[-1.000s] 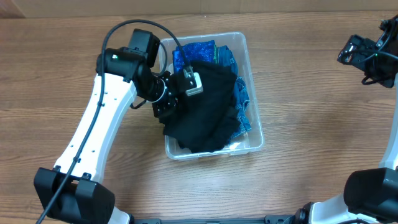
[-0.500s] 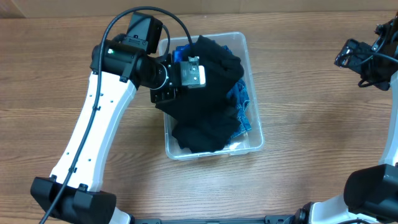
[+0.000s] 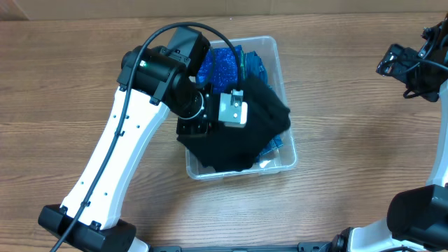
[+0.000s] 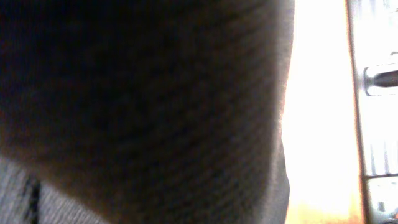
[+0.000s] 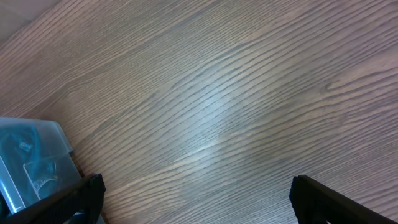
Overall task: Pack container
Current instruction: 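Lower the black cloth into the bin and release it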
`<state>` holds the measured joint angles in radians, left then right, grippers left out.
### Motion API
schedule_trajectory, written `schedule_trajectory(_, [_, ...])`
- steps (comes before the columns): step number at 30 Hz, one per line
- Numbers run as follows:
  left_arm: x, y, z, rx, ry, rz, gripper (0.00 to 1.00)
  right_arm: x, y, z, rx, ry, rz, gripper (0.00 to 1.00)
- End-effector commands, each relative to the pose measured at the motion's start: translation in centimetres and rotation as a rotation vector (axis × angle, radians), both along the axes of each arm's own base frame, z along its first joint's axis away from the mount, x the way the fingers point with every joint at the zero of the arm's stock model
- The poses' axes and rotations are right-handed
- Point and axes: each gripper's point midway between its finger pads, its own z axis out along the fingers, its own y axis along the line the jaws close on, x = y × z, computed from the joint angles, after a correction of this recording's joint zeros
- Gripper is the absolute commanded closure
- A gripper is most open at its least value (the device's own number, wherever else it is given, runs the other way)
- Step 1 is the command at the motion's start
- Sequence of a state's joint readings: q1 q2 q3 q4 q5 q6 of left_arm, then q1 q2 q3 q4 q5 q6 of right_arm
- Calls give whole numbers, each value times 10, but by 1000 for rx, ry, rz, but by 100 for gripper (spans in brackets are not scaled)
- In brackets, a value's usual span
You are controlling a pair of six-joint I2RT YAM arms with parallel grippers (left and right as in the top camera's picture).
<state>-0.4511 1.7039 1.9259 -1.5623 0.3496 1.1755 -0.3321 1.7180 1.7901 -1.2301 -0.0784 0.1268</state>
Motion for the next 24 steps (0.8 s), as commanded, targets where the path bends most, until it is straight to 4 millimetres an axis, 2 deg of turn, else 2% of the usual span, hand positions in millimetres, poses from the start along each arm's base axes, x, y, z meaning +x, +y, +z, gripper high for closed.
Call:
schedule_trajectory(1, [17, 4, 3, 34, -53, 68, 96, 0, 0, 2, 3, -10, -2, 0])
schedule_trajectory(9, [28, 4, -32, 160, 6, 97, 96, 1, 0, 2, 3, -11, -2, 0])
schedule_trajectory(20, [22, -7, -57, 253, 50, 57, 96, 1, 0, 2, 2, -11, -2, 0])
schedule_trajectory(24, [39, -13, -66, 247, 15, 69, 96, 1, 0, 2, 2, -11, -2, 0])
